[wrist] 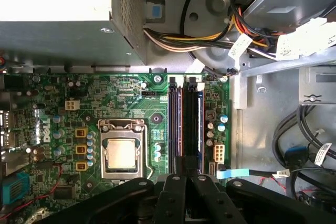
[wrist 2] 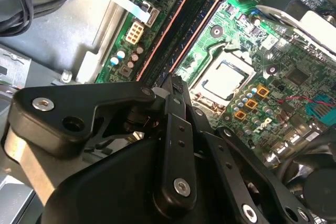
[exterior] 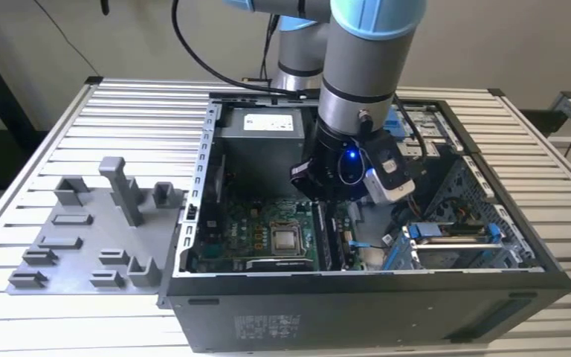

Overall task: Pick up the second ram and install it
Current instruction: 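Press down the second ram until it locks into place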

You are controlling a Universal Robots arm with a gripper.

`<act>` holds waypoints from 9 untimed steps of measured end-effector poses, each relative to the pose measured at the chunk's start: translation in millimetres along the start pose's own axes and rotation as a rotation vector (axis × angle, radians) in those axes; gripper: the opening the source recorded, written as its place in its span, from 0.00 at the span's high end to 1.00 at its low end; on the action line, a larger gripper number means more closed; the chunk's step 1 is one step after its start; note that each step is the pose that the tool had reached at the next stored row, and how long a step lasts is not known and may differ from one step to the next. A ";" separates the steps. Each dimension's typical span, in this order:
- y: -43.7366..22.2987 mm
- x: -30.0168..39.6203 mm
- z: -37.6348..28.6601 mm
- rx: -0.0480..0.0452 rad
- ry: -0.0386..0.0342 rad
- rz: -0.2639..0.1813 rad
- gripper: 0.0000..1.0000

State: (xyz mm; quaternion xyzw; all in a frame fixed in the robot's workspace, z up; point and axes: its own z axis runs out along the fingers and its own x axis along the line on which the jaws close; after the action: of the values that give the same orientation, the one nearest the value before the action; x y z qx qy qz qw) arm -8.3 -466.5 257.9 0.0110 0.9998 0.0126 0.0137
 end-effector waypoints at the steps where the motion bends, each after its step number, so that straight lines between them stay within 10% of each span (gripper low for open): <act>1: 0.0 0.0 0.0 0.0000 0.0000 -0.002 0.89; 9: 0.0 0.0 0.0 -0.0024 0.0024 -0.092 0.89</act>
State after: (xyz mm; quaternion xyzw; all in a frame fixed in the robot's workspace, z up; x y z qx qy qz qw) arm -8.3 -466.5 257.9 -0.0351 0.9992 0.0132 0.0131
